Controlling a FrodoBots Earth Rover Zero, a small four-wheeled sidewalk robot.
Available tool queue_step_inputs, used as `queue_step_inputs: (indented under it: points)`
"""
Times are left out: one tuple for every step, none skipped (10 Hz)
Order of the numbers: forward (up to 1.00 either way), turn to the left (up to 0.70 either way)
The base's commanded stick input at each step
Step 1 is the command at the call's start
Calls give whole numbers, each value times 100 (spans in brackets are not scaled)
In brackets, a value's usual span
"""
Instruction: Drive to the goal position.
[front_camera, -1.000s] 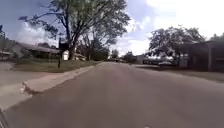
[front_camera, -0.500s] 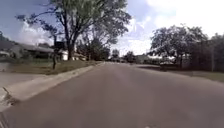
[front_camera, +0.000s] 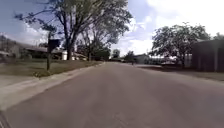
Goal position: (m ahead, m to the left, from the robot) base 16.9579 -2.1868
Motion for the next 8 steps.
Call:
queue_step_inputs:
  points:
    - [10, 0]
    - [22, 0]
    - [33, 0]
    - [45, 0]
    - [57, 0]
    - [69, 0]
    - [80, 0]
    - [92, 0]
